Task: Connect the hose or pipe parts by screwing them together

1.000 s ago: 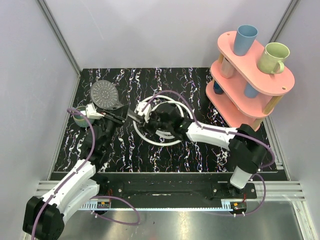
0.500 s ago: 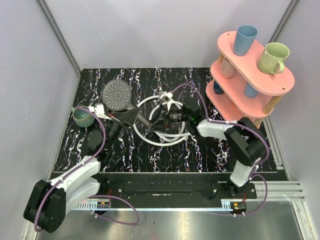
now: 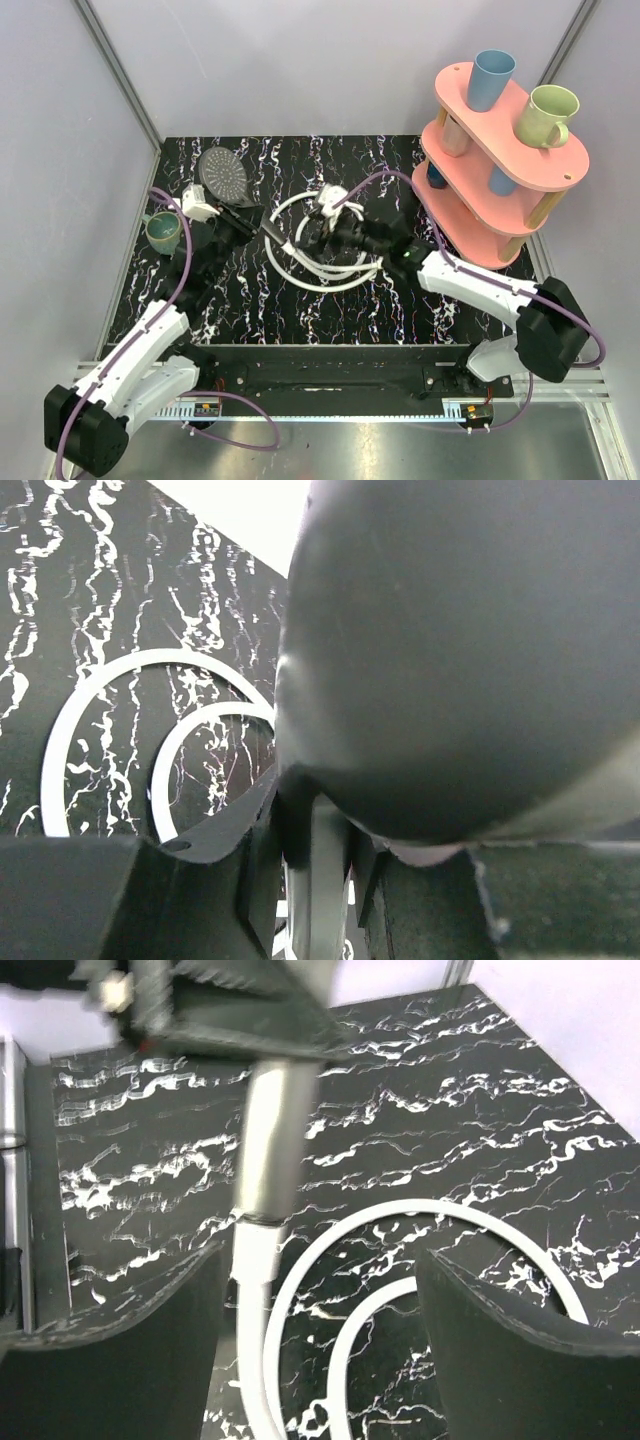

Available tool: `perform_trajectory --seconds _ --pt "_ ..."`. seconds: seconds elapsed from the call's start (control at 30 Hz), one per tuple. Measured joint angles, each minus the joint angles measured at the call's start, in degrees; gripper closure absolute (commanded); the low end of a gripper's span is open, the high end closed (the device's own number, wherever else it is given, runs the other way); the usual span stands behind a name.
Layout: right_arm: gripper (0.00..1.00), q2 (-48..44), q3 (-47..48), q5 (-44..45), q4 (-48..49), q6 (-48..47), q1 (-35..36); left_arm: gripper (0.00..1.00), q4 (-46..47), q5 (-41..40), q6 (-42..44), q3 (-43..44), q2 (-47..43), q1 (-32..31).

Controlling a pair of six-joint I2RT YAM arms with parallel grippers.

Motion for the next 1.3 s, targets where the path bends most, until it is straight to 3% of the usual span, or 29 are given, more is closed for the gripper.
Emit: perform_trajectory --seconds 0.07,0.1,0.5,0.8,1.03,1.2,1.3 --pt "0.03 0.0 0.6 5.6 -3.1 -4.0 4.7 1.0 -4.5 -1.9 -0.9 3.1 0.7 0.0" --pt "0.03 0.0 0.8 9.0 -4.5 -6.2 7.3 1.0 -6.8 -3.1 -1.3 4.5 0.9 0.0" --pt "0.12 11.6 10.9 30.9 -11.3 -14.4 17.4 1.0 -21.5 -8.7 -6.3 10.0 3.5 0.0" --pt "0.29 21.2 21.3 38.0 -16.6 -14.4 19.5 1.0 -26.6 -11.2 -9.5 11.8 4.1 0.0" --pt "0.33 21.6 21.4 38.6 -17.6 -11.3 19.6 1.0 -28.6 -12.7 -10.5 12.6 4.1 0.0" --pt "0.53 21.6 21.4 38.8 -17.6 -10.3 19.9 1.0 -28.5 -13.0 -11.1 12.7 4.1 -0.1" --pt "0.57 21.6 21.3 38.7 -17.6 -9.7 20.4 1.0 -28.5 -13.1 -11.2 13.0 4.1 -0.2"
